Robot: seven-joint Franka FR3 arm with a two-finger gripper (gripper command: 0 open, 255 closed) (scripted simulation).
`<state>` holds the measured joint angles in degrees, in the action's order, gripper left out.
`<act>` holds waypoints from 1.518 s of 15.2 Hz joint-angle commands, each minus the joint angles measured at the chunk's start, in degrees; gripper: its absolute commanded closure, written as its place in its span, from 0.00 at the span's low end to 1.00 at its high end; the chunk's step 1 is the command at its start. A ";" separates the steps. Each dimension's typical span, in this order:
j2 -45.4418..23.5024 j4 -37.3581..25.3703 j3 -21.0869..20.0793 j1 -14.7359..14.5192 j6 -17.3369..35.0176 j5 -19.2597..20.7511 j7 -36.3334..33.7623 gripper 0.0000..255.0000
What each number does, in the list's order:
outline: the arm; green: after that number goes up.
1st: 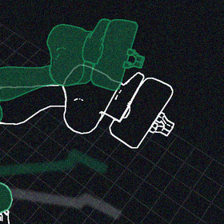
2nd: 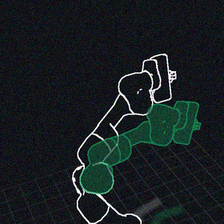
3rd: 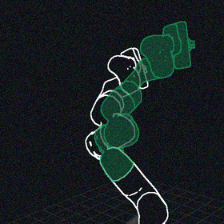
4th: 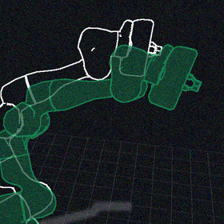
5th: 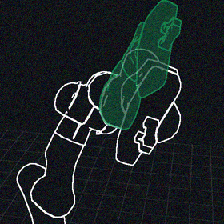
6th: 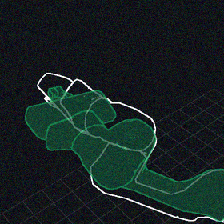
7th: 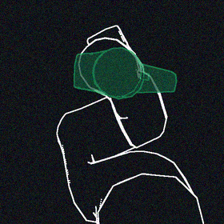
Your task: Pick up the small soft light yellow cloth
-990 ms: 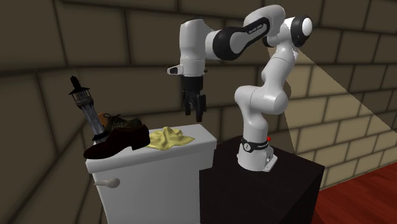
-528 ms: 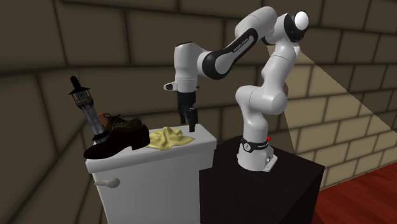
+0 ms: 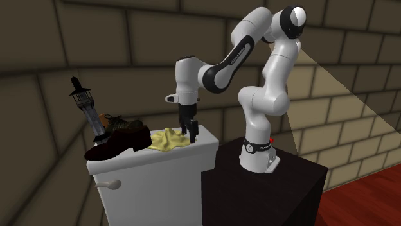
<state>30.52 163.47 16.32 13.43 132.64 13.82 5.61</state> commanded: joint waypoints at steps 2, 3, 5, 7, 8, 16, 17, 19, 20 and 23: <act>-1.16 0.54 0.31 0.07 1.74 0.21 0.06 0.00; -1.21 0.39 0.35 0.08 1.66 0.21 0.13 1.00; -1.21 0.38 0.36 0.10 1.64 0.22 0.15 1.00; -1.08 0.42 0.32 0.09 1.56 0.21 0.11 1.00; -1.11 0.37 0.35 0.10 1.54 0.21 0.15 1.00; 1.72 -0.96 -0.35 0.13 -2.62 -0.26 0.22 1.00; 2.37 -1.38 -0.50 0.12 -3.68 -0.37 0.25 1.00; 3.60 -2.24 -0.78 0.08 -5.77 -0.60 0.32 1.00; 4.17 -2.70 -0.93 0.06 -6.80 -0.72 0.36 1.00; 5.74 -4.15 -1.35 -0.01 -9.80 -1.07 0.46 1.00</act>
<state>35.60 159.92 15.13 13.43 124.13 12.87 6.01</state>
